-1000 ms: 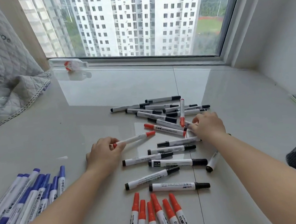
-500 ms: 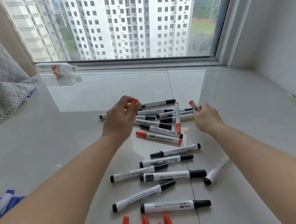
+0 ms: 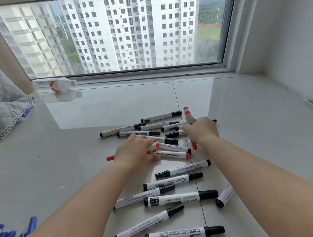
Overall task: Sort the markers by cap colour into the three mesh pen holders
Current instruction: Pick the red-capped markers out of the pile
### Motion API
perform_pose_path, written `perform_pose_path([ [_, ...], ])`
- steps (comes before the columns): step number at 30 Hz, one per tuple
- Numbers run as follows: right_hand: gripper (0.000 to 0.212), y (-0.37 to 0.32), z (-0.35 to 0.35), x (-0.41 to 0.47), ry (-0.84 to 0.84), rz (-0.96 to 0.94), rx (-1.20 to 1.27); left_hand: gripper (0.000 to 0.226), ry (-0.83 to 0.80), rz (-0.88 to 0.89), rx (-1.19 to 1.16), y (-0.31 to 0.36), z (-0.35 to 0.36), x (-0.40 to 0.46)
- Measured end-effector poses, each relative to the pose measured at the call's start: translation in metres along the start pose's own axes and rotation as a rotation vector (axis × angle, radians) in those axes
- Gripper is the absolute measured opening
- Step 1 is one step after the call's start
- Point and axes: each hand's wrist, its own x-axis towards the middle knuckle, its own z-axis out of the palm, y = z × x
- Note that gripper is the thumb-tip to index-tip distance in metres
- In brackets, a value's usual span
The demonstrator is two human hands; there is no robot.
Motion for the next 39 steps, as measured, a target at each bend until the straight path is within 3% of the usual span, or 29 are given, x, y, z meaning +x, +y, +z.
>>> perform_pose_path([
  [4,0.022,0.0,-0.025,-0.018,0.0,-0.039,0.226,0.022,0.084,-0.007,-0.071,0.005,-0.008,-0.013],
  [10,0.02,0.006,-0.058,-0.083,-0.077,-0.129,0.319,0.022,0.216,-0.126,-0.267,0.004,-0.041,-0.065],
  [14,0.026,0.011,-0.065,-0.137,-0.12,-0.17,0.258,0.008,0.204,-0.154,-0.35,0.004,-0.065,-0.115],
  [23,0.027,0.053,-0.051,-0.235,-0.135,-0.176,0.072,0.006,0.297,-0.237,-0.496,0.0,-0.095,-0.214],
  [30,0.016,0.076,-0.041,-0.281,-0.221,-0.175,-0.214,0.032,0.088,-0.391,-0.372,0.009,-0.065,-0.267],
  [35,0.015,0.076,-0.03,-0.298,-0.155,-0.201,-0.345,0.011,-0.073,-0.45,-0.337,0.02,-0.041,-0.284],
  [39,0.026,0.07,-0.022,-0.301,-0.138,-0.203,-0.311,0.025,-0.157,-0.495,-0.424,0.03,-0.035,-0.282],
])
